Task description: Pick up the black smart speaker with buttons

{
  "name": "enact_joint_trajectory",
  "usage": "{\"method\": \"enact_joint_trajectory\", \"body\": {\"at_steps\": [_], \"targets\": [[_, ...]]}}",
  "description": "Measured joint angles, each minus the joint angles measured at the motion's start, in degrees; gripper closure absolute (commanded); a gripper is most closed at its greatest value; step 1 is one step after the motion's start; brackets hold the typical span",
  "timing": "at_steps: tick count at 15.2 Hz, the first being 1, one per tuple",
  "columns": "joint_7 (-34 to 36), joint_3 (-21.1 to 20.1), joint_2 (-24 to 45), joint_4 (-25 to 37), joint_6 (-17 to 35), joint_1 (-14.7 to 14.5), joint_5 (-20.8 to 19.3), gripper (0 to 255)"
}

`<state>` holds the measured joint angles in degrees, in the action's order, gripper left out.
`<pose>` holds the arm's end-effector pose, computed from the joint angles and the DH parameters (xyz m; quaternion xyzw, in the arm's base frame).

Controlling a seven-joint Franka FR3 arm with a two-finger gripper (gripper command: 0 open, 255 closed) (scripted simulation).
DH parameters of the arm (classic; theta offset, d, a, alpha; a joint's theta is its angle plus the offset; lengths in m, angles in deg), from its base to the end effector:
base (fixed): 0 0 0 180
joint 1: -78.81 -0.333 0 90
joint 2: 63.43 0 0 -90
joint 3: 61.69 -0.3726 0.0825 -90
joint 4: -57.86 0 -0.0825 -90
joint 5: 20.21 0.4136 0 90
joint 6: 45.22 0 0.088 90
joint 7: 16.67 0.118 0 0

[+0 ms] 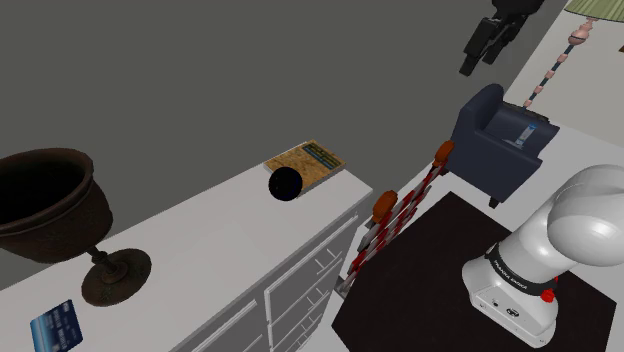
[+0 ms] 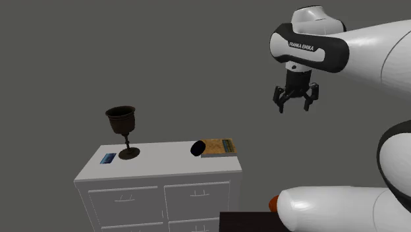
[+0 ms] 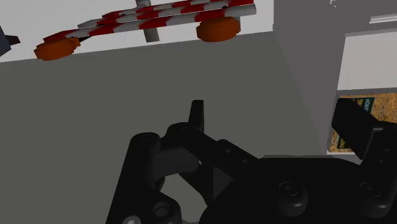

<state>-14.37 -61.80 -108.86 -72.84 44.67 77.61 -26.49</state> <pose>0.2952 -0.0059 0.6598 0.9976 -0.0112 0.0420 0.0541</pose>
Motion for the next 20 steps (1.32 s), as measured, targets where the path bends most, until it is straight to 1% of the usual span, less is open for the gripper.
{"method": "enact_joint_trajectory", "body": {"at_steps": [1,4,10,13,16,20], "targets": [[0.00,0.00,0.00,0.00,0.00,0.00,0.00,0],[1.25,-2.81,3.13,1.13,0.86,-0.88,-0.33,0],[5.24,-10.85,12.61,5.49,2.18,-2.97,-2.09,0],[7.95,-15.15,18.59,8.04,3.13,-3.80,-3.71,0],[10.83,-19.50,24.41,11.78,2.23,-4.73,-5.76,0],[14.51,-24.46,33.14,16.37,1.64,-5.81,-9.90,0]]}}
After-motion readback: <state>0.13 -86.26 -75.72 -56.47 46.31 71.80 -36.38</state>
